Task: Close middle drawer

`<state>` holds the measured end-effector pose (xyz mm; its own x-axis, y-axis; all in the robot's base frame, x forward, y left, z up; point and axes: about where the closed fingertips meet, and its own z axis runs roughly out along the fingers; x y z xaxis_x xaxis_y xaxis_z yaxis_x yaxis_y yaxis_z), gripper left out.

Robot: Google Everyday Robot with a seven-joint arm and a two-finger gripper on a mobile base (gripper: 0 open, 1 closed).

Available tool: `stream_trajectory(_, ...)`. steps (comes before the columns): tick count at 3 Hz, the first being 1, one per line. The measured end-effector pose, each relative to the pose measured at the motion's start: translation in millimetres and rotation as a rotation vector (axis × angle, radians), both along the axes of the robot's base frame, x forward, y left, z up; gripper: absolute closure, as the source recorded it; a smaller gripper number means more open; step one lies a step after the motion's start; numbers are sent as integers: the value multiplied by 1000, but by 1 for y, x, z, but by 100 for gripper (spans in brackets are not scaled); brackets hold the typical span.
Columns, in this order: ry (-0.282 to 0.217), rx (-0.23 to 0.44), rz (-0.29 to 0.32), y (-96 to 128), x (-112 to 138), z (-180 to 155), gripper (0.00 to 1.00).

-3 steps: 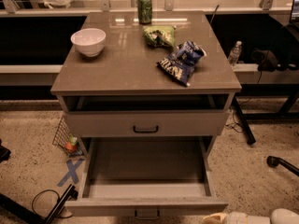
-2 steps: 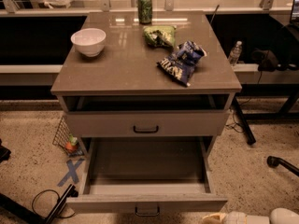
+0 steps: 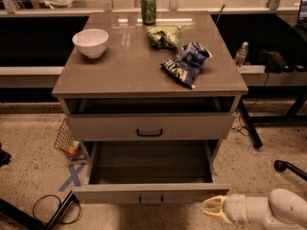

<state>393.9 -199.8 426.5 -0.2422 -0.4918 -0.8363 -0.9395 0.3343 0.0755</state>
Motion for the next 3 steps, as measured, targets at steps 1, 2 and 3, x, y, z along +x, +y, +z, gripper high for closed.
stream_trajectory(1,-17,21,16,-1,21,-7,100)
stream_trajectory(2,-26,36,43,-2,50,-15,100)
stream_trajectory(3,-26,36,43,-2,50,-15,100)
